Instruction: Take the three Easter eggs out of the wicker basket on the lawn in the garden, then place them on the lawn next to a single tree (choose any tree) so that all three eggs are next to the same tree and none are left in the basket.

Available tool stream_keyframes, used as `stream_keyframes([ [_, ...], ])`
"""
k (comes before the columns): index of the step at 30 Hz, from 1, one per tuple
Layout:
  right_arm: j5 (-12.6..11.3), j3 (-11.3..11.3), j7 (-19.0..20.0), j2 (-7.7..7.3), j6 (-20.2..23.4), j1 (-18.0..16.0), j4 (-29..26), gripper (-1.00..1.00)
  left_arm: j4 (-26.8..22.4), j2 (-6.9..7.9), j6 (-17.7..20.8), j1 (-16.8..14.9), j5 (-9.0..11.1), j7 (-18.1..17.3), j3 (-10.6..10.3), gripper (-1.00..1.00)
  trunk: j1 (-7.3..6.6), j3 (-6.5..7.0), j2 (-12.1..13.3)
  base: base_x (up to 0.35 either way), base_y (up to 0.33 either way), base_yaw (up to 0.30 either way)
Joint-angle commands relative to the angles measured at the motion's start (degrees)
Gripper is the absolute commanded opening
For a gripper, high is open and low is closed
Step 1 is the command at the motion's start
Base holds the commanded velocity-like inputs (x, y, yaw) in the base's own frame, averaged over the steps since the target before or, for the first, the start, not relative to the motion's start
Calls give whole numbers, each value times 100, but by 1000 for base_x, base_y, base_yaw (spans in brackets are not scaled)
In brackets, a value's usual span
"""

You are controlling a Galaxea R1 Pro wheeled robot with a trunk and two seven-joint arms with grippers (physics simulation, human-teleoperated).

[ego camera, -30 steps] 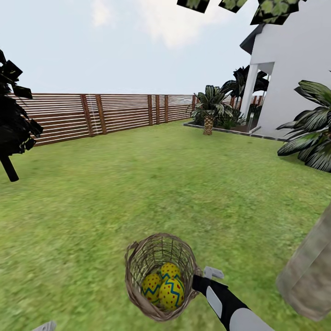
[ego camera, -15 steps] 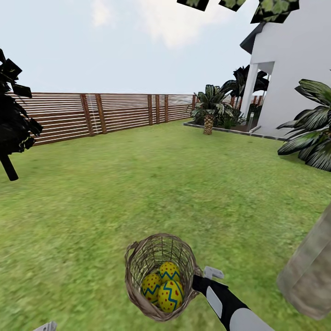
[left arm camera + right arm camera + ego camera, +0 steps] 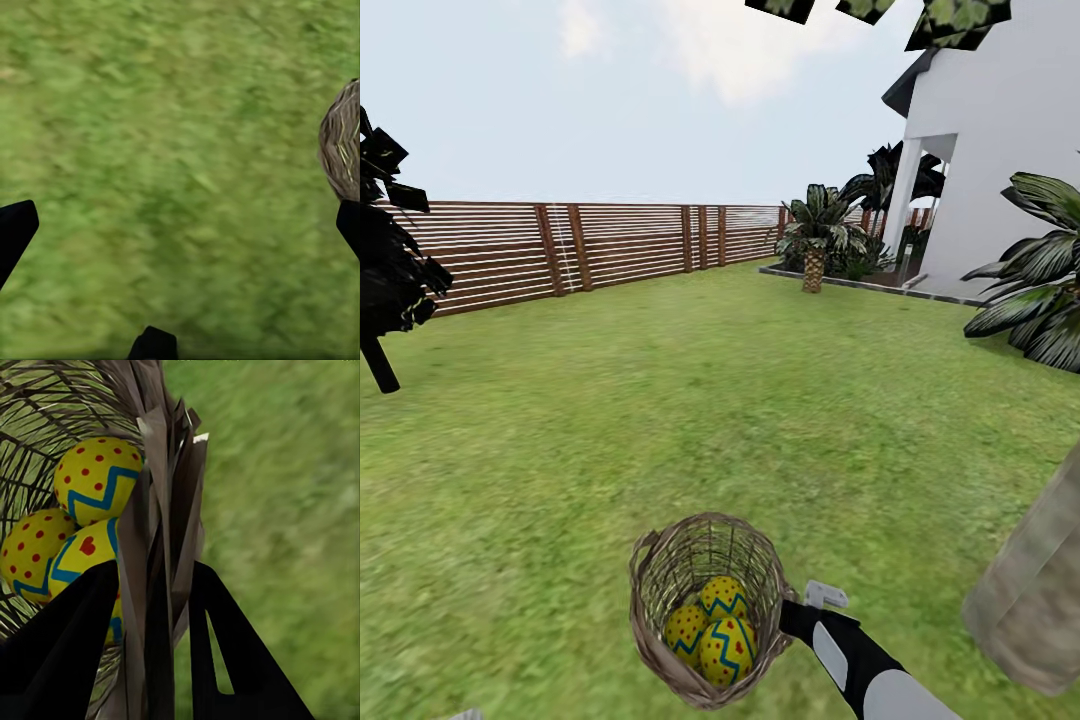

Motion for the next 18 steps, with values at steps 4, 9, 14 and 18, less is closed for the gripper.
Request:
stream_keyframes([
  [4,-11,-22,85,2,-62,4,2,-100,66,50,131,12,55,76,22,100,0,-4,-3,0,0,0],
  [9,-7,-20,235,1,-160,2,5,-100,316,73,210,19,65,52,26,100,0,-4,-3,0,0,0],
  [14,-7,-20,239,1,-162,3,6,-100,330,75,212,19,65,50,27,100,0,-4,-3,0,0,0],
  [18,-7,-19,239,1,-162,2,6,-100,332,75,212,20,65,49,27,100,44,-40,-83,0,0,0],
])
